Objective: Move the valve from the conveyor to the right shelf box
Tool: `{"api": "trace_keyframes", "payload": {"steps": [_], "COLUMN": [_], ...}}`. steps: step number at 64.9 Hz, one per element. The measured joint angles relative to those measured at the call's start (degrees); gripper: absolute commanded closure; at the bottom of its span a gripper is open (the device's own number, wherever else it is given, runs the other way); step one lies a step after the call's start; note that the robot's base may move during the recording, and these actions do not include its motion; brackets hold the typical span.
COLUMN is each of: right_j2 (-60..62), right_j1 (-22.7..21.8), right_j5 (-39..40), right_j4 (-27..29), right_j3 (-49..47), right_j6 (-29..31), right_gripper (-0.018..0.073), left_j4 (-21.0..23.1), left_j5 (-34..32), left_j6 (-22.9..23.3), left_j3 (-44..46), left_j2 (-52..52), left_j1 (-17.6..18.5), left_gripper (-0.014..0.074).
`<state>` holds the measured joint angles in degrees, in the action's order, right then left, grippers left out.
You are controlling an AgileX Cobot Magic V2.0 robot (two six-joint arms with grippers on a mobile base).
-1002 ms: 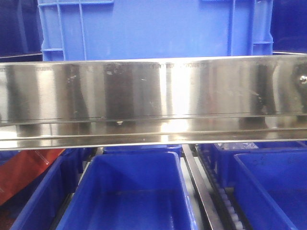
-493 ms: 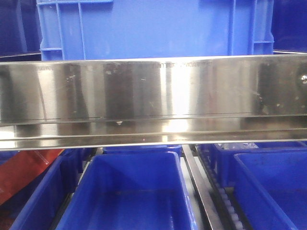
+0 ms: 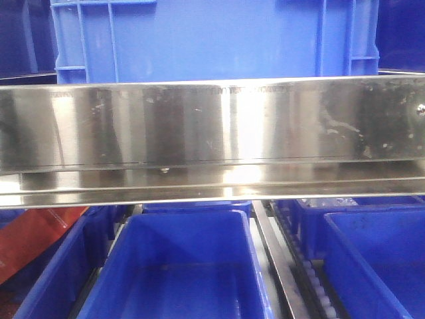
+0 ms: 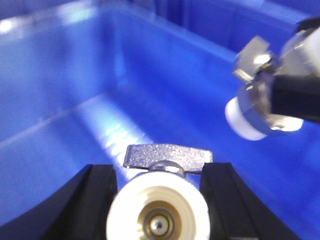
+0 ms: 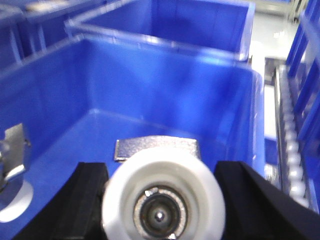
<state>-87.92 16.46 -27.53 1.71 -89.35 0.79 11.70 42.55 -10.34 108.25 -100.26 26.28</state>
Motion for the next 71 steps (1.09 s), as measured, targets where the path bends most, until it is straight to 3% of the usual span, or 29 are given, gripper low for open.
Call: {"api": "trace_keyframes", "payload": {"steps": [9, 15, 22, 37, 42, 48, 54, 57, 71], "right_j2": [-1.4, -1.5, -1.5, -1.4, -1.4, -1.2, -0.3, 0.0, 1.0], "right_j1": [0.0, 0.0, 0.0, 0.0, 0.0, 0.0, 0.0, 0.0, 0.0], "right_j5": [-0.1, -0.1, 1.7, 3.0, 3.1, 3.1, 3.2, 3.7, 4.0], "right_j4": [0.0, 0.0, 0.0, 0.0, 0.0, 0.0, 0.0, 0.0, 0.0], "right_j3": [0.0, 0.0, -0.4, -0.7, -0.7, -0.7, -0.7, -0.8, -0.8], "right_j6": [0.0, 0.0, 0.0, 0.0, 0.0, 0.0, 0.0, 0.0, 0.0], "right_gripper": [0.0315, 0.0206, 0.0131, 0.0138, 0.0201, 0.0393, 0.0655, 0.0727, 0.0722], "left_j4": [-0.2, -0.1, 0.0, 0.1, 0.1, 0.1, 0.1, 0.1, 0.5], "left_j5": [1.3, 1.5, 0.8, 0.7, 0.7, 0.7, -0.1, -0.8, -2.4], "left_j6": [0.0, 0.0, 0.0, 0.1, 0.1, 0.1, 0.1, 0.1, 0.1], "left_j3": [0.0, 0.0, 0.0, 0.0, 0.0, 0.0, 0.0, 0.0, 0.1], "left_j2": [-1.0, -1.2, -1.2, -1.2, -1.2, -0.9, 0.0, 0.2, 1.4], "left_j1": [0.0, 0.0, 0.0, 0.0, 0.0, 0.0, 0.0, 0.0, -0.7], "left_gripper": [0.0316, 0.02, 0.0165, 0.0194, 0.0292, 0.0493, 0.071, 0.0708, 0.0708]}}
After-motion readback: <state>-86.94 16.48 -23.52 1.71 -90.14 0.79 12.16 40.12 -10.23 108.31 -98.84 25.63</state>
